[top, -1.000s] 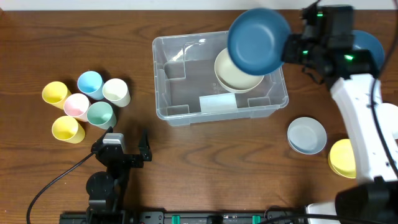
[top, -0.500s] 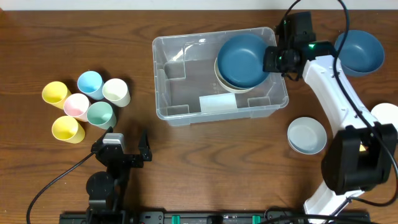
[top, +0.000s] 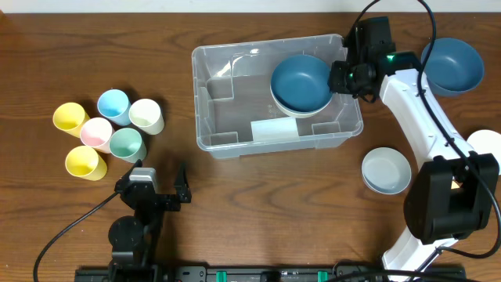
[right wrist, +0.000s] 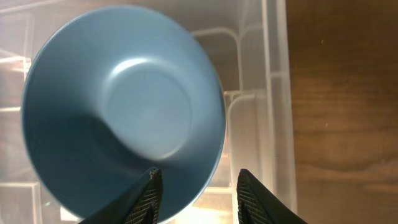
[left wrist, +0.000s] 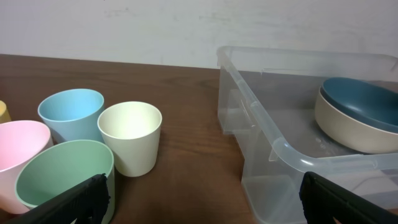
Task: Pack container
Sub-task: 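Carry the blue bowl over the container and stack it in the cream bowl, then move the right gripper to the second blue bowl and grasp its rim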
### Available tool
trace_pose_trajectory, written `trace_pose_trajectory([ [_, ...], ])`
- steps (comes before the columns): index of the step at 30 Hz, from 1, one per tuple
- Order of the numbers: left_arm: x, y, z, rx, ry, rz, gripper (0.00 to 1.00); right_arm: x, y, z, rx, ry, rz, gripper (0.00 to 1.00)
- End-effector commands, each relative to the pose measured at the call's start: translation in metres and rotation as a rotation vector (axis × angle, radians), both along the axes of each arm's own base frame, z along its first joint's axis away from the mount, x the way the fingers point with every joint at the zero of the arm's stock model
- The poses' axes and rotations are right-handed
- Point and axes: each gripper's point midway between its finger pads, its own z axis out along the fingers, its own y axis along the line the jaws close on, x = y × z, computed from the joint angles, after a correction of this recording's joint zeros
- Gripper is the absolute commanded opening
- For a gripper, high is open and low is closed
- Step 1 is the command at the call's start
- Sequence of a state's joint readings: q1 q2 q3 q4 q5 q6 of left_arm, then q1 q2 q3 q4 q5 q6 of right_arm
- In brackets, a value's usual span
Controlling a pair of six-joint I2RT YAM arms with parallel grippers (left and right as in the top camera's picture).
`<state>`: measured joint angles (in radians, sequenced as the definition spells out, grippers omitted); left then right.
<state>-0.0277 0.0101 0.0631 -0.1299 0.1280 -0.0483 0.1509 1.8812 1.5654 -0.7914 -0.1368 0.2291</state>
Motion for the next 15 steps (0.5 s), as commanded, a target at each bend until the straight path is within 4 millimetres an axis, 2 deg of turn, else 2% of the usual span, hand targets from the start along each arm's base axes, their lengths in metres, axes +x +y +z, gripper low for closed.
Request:
trace_pose_trajectory([
  [1,-0.001,-0.001,-0.013,0.008,0.039,-0.008,0.98,0.008,0.001,0.062,0.017,-0.135,0.031,0.41],
  [4,-0.001,-0.001,-0.013,0.008,0.039,-0.008,0.98,0.010,-0.018,0.102,-0.013,-0.203,-0.006,0.41],
  [6,-0.001,-0.001,-0.013,0.008,0.039,-0.008,0.98,0.010,-0.044,0.127,-0.069,-0.244,-0.070,0.41],
  [8,-0.001,-0.001,-0.013,0.008,0.039,-0.008,0.98,0.009,-0.070,0.140,-0.121,-0.261,-0.137,0.40],
  [11,-0.001,-0.001,-0.013,0.008,0.039,-0.008,0.98,0.004,-0.118,0.144,-0.176,-0.249,-0.275,0.40],
  [15,-0.001,-0.001,-0.013,0.008,0.039,-0.008,0.98,-0.002,-0.178,0.134,-0.164,-0.207,-0.482,0.42],
])
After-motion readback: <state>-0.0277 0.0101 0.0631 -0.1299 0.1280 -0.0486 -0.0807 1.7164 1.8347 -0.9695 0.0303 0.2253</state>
